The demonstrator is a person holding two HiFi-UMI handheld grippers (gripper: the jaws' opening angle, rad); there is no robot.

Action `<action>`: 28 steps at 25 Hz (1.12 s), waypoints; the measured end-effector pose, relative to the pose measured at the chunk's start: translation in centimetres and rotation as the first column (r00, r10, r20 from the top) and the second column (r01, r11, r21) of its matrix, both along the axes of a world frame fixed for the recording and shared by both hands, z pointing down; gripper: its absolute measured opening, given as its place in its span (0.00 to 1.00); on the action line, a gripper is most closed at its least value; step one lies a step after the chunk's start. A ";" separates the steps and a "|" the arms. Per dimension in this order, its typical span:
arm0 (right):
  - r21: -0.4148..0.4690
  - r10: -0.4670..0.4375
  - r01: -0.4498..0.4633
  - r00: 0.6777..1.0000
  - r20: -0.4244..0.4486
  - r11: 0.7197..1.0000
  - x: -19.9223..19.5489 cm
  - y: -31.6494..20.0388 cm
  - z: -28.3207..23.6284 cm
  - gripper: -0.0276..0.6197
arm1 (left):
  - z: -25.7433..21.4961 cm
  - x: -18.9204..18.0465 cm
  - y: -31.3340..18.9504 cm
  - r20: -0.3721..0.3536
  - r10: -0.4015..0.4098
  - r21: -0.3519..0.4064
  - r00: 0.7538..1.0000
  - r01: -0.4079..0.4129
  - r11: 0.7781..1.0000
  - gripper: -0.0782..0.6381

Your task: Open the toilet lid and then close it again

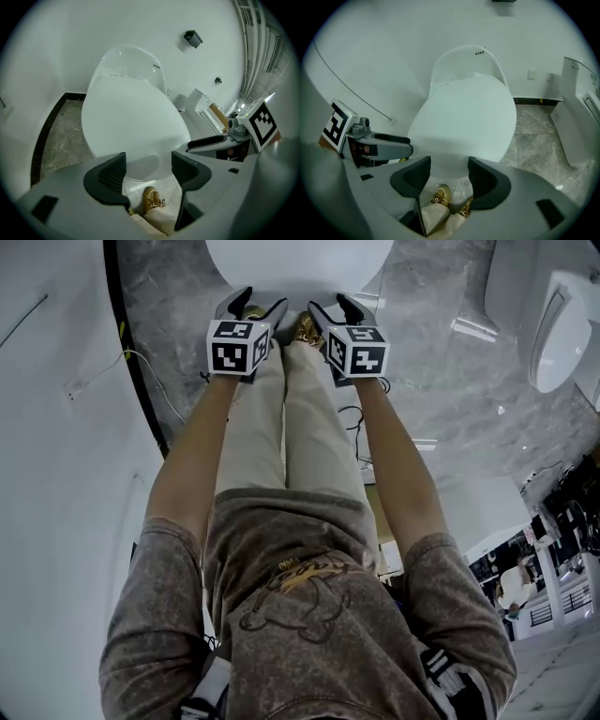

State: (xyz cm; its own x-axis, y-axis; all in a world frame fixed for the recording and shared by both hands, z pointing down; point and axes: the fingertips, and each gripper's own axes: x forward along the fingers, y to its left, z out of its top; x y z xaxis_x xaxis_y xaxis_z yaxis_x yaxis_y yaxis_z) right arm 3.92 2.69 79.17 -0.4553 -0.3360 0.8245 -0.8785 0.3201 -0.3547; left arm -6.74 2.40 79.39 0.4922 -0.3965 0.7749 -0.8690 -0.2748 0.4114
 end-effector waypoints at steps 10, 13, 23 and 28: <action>-0.015 0.056 -0.056 0.998 0.000 0.998 0.5 -0.4 1.1 0.41 | 0.6 0.0 -0.3 0.021 -0.004 -0.008 1.000 0.004 1.000 0.53; 0.000 0.068 -0.068 0.998 0.014 0.998 0.6 -1.7 -1.4 0.38 | -1.7 -0.2 -1.6 0.006 0.009 -0.007 1.000 -0.008 1.000 0.53; 0.185 0.023 -0.037 0.997 0.079 0.982 1.3 -5.9 -21.4 0.33 | -23.3 0.1 -6.4 -0.056 0.017 0.158 0.998 -0.008 0.987 0.53; 0.283 -0.005 -0.033 0.991 0.133 0.959 2.0 -5.9 -33.1 0.31 | -35.7 0.9 -7.5 -0.109 0.077 0.273 0.991 -0.045 0.961 0.53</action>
